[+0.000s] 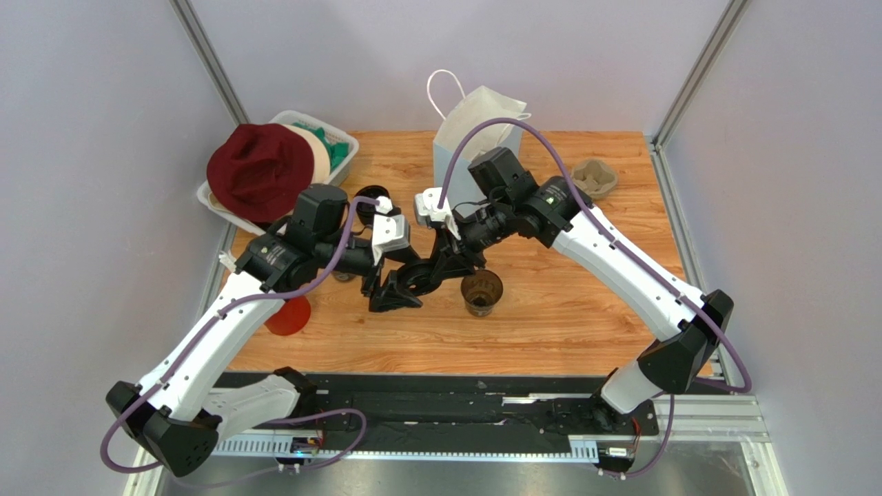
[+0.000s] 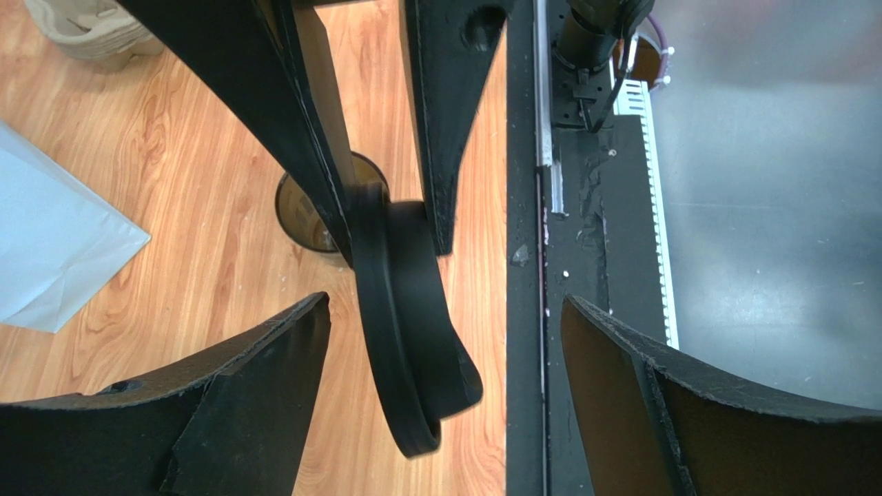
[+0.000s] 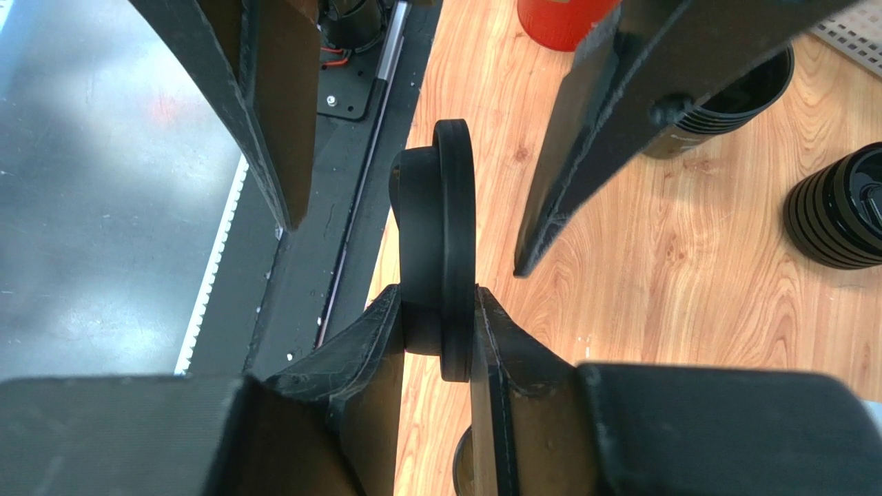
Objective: Pack the takeout coffee
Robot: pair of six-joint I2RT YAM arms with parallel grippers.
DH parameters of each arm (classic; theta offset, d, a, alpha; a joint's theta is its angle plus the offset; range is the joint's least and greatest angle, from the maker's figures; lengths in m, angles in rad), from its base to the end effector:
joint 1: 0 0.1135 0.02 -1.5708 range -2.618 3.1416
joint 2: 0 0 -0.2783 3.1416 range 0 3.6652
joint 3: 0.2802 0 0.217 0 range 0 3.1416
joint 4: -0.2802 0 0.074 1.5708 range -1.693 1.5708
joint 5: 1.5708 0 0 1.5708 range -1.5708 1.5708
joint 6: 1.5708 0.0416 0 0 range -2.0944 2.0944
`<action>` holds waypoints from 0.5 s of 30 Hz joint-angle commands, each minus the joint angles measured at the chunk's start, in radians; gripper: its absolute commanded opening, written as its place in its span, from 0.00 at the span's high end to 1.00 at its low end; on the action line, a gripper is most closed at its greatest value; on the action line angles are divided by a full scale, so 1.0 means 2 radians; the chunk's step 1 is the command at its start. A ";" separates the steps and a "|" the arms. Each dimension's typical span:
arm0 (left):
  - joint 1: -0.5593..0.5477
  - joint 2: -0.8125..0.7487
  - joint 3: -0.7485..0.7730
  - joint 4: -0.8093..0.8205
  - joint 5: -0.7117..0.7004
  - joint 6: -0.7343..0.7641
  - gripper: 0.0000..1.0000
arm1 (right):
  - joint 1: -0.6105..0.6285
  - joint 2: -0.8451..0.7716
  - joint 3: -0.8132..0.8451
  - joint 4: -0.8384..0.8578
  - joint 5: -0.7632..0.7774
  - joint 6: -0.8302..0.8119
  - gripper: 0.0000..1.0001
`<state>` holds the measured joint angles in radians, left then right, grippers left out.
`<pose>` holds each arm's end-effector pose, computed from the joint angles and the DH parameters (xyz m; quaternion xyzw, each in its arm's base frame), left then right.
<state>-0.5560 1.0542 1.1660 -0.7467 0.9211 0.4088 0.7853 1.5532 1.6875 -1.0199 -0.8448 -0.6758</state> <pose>0.1209 -0.1141 0.3796 0.5485 0.6153 -0.4253 0.3738 0.1746 0.2186 0.4005 -0.6758 0.5480 0.4023 0.2848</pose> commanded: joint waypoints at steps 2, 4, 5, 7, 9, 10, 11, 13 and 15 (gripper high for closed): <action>-0.001 0.021 0.030 -0.001 0.023 -0.001 0.13 | -0.001 -0.001 0.016 0.026 -0.027 0.023 1.00; -0.001 0.021 0.029 0.000 0.026 0.000 0.14 | -0.001 0.000 0.016 0.027 -0.029 0.026 1.00; -0.001 0.021 0.029 0.001 0.026 0.000 0.15 | -0.001 0.002 0.017 0.028 -0.031 0.027 1.00; -0.001 0.024 0.031 0.001 0.028 -0.002 0.18 | -0.001 0.007 0.021 0.029 -0.032 0.030 1.00; -0.001 0.028 0.032 0.001 0.030 -0.002 0.22 | -0.001 0.013 0.025 0.029 -0.032 0.031 1.00; -0.002 0.029 0.032 0.000 0.030 -0.002 0.24 | -0.001 0.014 0.027 0.030 -0.032 0.032 1.00; -0.003 0.031 0.033 0.001 0.030 -0.002 0.25 | -0.001 0.016 0.028 0.030 -0.032 0.033 1.00; -0.004 0.033 0.032 0.000 0.030 0.000 0.27 | -0.001 0.022 0.031 0.030 -0.033 0.034 1.00; -0.005 0.034 0.033 0.000 0.030 -0.001 0.29 | -0.001 0.026 0.034 0.030 -0.033 0.037 1.00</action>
<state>-0.5564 1.1149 1.1889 -0.7528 0.9482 0.4061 0.7822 1.5867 1.7077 -0.9928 -0.8890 -0.6361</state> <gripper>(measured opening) 0.727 0.280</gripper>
